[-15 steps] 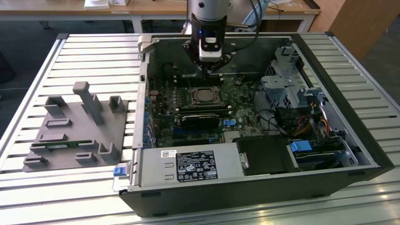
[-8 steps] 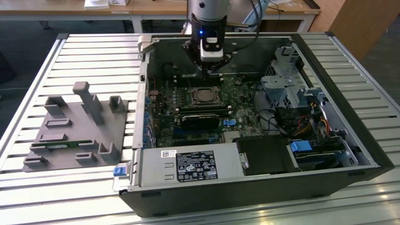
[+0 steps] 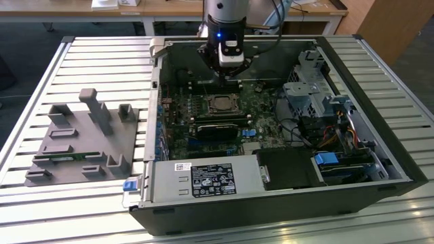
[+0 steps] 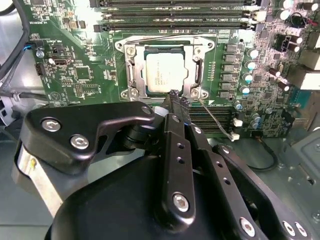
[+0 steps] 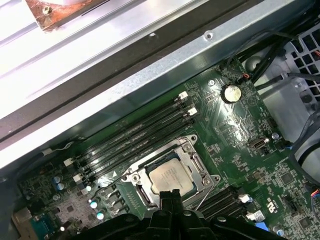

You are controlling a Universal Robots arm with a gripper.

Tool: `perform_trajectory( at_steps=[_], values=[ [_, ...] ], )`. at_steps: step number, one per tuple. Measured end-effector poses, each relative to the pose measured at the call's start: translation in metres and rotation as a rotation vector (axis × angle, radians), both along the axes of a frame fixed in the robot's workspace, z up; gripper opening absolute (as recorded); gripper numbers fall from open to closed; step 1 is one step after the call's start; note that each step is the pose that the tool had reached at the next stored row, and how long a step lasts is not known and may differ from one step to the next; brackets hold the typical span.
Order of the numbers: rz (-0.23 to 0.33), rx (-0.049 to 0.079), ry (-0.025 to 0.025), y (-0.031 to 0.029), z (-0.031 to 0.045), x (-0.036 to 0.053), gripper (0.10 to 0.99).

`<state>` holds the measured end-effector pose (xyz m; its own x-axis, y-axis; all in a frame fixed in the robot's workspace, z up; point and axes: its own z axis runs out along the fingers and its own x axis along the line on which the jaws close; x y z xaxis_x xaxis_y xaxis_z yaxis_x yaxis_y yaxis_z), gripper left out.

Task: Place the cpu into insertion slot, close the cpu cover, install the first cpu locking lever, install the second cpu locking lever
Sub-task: 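Install the first cpu locking lever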

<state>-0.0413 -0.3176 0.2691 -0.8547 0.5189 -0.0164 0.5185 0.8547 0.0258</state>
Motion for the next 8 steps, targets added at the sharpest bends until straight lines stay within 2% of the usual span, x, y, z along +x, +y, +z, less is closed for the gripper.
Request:
perform_trajectory(
  at_steps=[8],
  values=[
    [0.042, 0.0, -0.0005, -0.0002, 0.0, -0.0002, 0.106]
  ],
)
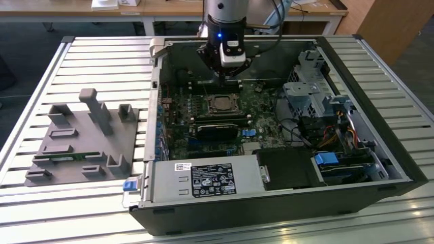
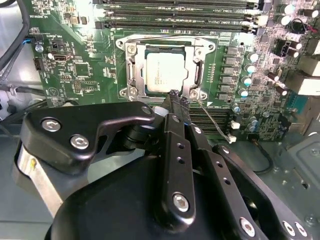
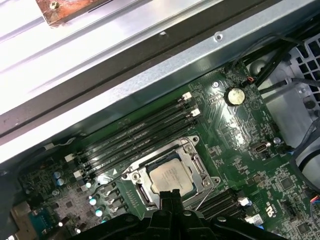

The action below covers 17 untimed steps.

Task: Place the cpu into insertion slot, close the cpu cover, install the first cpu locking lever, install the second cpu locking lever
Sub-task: 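Install the first cpu locking lever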

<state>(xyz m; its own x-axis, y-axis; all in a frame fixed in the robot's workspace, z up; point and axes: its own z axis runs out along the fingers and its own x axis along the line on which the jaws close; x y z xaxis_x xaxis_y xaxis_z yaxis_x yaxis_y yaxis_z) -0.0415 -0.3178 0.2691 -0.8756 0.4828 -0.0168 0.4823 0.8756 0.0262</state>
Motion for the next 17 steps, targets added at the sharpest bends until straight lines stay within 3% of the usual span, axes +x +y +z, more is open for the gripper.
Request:
perform_trajectory(
  at_steps=[17],
  values=[
    [0.085, 0.0, -0.0015, 0.0, 0.0, -0.0002, 0.106]
  ],
)
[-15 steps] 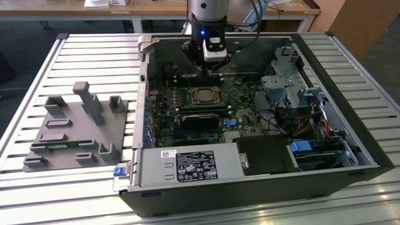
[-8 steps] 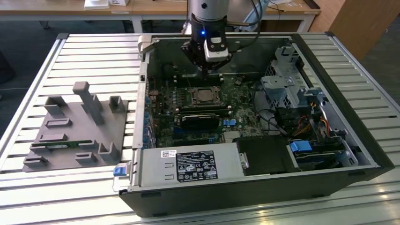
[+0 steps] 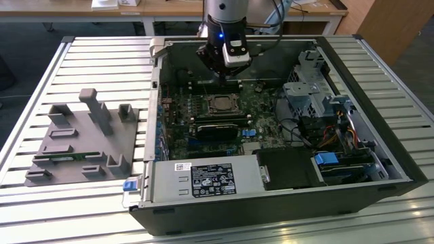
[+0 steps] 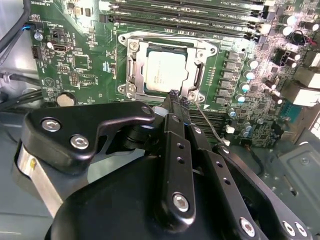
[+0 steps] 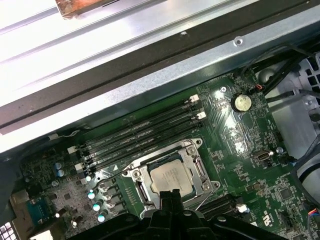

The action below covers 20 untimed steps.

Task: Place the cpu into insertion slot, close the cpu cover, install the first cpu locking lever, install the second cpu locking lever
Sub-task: 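Install the first cpu locking lever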

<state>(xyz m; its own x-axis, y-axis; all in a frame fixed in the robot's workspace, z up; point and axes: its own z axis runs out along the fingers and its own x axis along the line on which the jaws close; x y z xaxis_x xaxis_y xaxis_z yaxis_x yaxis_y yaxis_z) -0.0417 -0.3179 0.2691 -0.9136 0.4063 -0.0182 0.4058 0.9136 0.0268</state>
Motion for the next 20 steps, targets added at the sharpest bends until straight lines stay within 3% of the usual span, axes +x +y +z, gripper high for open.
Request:
perform_trajectory(
  at_steps=[20],
  values=[
    [0.117, 0.0, -0.0045, 0.0, 0.0, -0.0004, 0.106]
  ],
)
